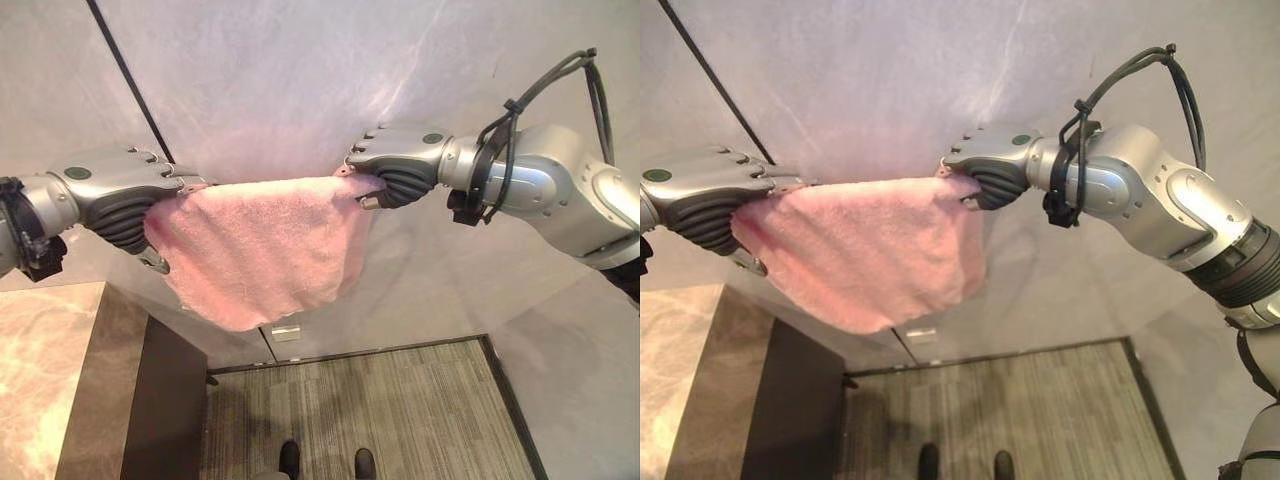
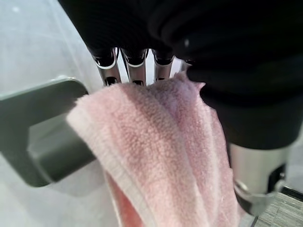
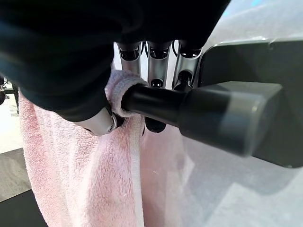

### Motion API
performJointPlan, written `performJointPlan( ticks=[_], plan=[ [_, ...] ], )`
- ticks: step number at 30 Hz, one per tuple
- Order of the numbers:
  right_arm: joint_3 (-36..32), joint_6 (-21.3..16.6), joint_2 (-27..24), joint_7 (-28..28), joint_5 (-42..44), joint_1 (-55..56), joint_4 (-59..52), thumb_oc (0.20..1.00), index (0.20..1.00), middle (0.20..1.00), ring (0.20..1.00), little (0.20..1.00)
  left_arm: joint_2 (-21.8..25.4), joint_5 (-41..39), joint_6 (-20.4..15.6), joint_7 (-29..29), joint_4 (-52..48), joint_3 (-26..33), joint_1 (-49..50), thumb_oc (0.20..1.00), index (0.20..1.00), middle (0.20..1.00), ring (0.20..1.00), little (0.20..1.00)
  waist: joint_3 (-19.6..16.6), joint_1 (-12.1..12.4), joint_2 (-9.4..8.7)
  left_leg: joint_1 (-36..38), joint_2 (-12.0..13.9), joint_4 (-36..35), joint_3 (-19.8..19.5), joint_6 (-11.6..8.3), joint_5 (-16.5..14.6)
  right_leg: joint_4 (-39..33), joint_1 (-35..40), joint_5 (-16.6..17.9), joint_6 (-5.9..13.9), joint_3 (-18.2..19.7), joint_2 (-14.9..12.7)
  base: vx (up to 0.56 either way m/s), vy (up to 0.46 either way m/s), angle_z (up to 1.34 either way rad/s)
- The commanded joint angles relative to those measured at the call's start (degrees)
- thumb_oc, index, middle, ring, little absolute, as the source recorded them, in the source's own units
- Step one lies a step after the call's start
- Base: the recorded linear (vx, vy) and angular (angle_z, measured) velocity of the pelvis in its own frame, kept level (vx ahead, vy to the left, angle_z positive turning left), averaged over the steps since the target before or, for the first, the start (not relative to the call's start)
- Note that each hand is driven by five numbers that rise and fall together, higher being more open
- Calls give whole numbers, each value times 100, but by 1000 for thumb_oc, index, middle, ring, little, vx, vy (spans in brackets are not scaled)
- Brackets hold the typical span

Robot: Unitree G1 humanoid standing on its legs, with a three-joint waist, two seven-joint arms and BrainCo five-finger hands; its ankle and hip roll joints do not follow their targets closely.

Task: Put brush and paste in cup on sink, flatten towel.

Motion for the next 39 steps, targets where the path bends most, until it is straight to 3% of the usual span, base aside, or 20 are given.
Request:
performJointPlan(
  ticks=[1,11,13,14,15,16,21,22,28,39],
  plan=[
    [391,9,-534,259,-264,497,277,200,200,200,200,200,88,463,332,64,686,607,436,1000,1000,1000,1000,1000,-205,-40,-91,243,-2,44,102,-76,-226,-9,-66,254,462,-212,-515,0,0,0],
    [229,14,-614,258,-417,695,294,200,200,200,200,200,-26,717,371,237,706,1320,1044,1000,1000,1000,1000,1000,-237,-109,-71,249,-5,38,105,-77,-232,-9,-64,257,453,-221,-510,0,0,0],
    [170,20,-617,275,-406,773,287,354,354,354,354,354,-72,700,385,262,706,1414,1127,1000,1000,1000,1000,1000,-239,-122,-68,258,-3,37,112,-77,-236,-9,-60,253,454,-225,-506,0,0,0],
    [129,21,-622,265,-394,820,295,539,539,539,539,539,-122,660,381,295,716,1454,1162,1000,1000,1000,1000,1000,-241,-125,-64,261,-1,37,109,-77,-235,-9,-54,253,452,-225,-507,0,0,0],
    [120,20,-623,265,-395,830,290,586,586,586,586,586,-120,658,380,296,713,1471,1180,1000,1000,1000,1000,1000,-241,-124,-66,262,0,37,108,-77,-236,-9,-53,253,451,-226,-507,0,0,0],
    [10,-13,-645,191,-407,915,321,1000,1000,1000,1000,1000,-267,442,381,450,816,1544,1194,1000,1000,1000,1000,1000,-247,-134,-54,268,-1,41,106,-72,-231,-9,-44,257,447,-220,-512,0,0,0],
    [-49,-31,-671,164,-412,962,295,1000,1000,1000,1000,1000,-284,322,369,499,828,1656,1274,1000,1000,1000,1000,1000,-253,-135,-58,276,-1,43,105,-71,-231,-9,-35,257,446,-221,-513,0,0,0],
    [-187,-134,-800,-54,-407,1082,332,1000,1000,1000,1000,1000,-480,-244,279,912,922,1760,1281,1000,1000,1000,1000,1000,-330,-114,-8,329,-9,59,84,-70,-270,-6,29,220,450,-245,-510,0,0,0],
    [-669,-278,-912,-494,-354,1383,365,1000,1000,1000,1000,1000,-828,-755,121,1360,1041,1965,1444,1000,1000,1000,1000,1000,-418,-190,-20,338,-5,45,70,-83,-226,-9,40,256,434,-256,-497,-6,0,0],
    [-2350,-393,-936,-1499,-393,2607,309,1000,1000,1000,1000,1000,-1546,-763,-64,2044,1366,1817,1319,1000,1000,1000,1000,1000,-501,-299,7,304,4,24,35,-96,-180,-9,15,312,435,-297,-504,-20,4,3]
  ],
)
